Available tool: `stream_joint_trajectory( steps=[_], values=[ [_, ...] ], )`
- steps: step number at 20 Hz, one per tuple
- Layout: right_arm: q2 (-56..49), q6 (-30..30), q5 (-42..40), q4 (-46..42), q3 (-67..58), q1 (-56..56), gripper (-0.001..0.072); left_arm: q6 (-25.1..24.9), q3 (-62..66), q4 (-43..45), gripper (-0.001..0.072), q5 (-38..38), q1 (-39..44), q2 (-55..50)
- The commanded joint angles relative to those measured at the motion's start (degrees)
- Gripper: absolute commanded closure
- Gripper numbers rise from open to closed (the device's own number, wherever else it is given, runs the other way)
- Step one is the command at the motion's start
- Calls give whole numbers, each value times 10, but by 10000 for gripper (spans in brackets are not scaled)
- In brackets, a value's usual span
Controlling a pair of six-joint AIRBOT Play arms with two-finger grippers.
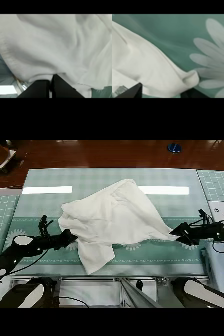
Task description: Fold the shirts.
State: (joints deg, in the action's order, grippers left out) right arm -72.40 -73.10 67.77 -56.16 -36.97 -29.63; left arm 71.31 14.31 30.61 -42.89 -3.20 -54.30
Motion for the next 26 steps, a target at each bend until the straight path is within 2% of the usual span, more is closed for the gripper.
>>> stream_joint_trajectory(
  steps=[1, 2, 3, 5, 7, 10, 12, 15, 19, 21, 23, 26],
  values=[
    [-22, -1, -40, 8, -15, 61, 394, -1, 1, -11, 685, 1, 0, 0],
    [-28, 0, -36, 14, -27, 76, 582, -1, 1, -22, 685, 0, 0, 1],
    [-28, 7, -31, 22, -47, 91, 689, -2, 5, -31, 685, -2, 0, 1],
    [-20, 8, 8, 34, -127, 111, 690, -34, 57, -38, 686, -28, 0, 6],
    [1, 3, 36, 36, -257, 127, 690, -36, 155, -49, 685, -42, 0, 25],
    [37, -30, 31, 29, -489, 131, 690, -41, 384, -51, 686, -27, -7, 51],
    [82, -71, 14, -25, -620, 131, 690, -42, 548, -51, 686, -28, -39, 58],
    [178, -77, 12, -79, -709, 126, 690, -42, 736, -45, 686, -59, -87, 73],
    [306, -109, 44, -181, -719, 127, 690, -33, 848, -42, 686, -160, -141, 126],
    [355, -116, 94, -235, -719, 128, 689, -31, 859, 30, 686, -196, -167, 177],
    [393, -133, 122, -274, -719, 148, 690, 35, 858, 165, 686, -254, -188, 226],
    [408, -140, 184, -278, -719, 188, 690, 106, 857, 290, 686, -311, -193, 273]
  ],
)
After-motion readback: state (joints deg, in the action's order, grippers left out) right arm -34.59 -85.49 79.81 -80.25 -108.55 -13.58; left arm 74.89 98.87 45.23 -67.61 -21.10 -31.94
